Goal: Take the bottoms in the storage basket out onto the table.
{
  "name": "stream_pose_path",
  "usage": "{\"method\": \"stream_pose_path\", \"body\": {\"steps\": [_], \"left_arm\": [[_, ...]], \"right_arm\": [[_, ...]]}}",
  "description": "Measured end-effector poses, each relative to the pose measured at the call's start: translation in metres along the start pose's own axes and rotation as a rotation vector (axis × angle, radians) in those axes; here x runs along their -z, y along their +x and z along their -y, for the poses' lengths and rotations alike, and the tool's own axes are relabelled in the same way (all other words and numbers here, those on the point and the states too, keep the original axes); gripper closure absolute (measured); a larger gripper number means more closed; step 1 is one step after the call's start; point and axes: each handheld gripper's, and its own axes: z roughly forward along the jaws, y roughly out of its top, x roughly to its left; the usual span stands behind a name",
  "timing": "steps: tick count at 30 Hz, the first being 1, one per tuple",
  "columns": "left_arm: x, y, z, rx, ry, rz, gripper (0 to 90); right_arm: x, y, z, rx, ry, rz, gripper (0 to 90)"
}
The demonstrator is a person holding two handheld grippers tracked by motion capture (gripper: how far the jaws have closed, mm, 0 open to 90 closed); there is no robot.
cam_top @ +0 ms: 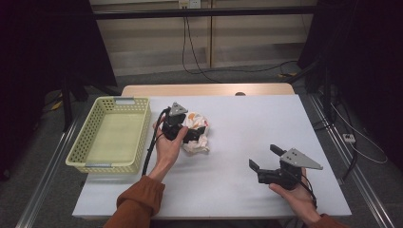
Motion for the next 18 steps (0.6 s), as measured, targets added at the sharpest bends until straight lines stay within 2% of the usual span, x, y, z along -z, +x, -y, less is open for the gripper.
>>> {"method": "stream_pose_path", "body": {"steps": [4, 7, 18], "left_arm": [[0.006, -0.001, -0.002, -0.008, -0.007, -0.011, 5.2], [0.010, -0.001, -0.002, 0.008, -0.039, -0.039, 5.2], [0.024, -0.002, -0.003, -0.007, -0.039, -0.035, 5.2]], "right_arm": [[0.000, 0.000, 0.000, 0.004, 0.001, 0.001, 4.8], [0.001, -0.001, 0.000, 0.002, 0.000, 0.000, 4.8], [0.000, -0.002, 0.000, -0.003, 0.002, 0.003, 4.7]]}}
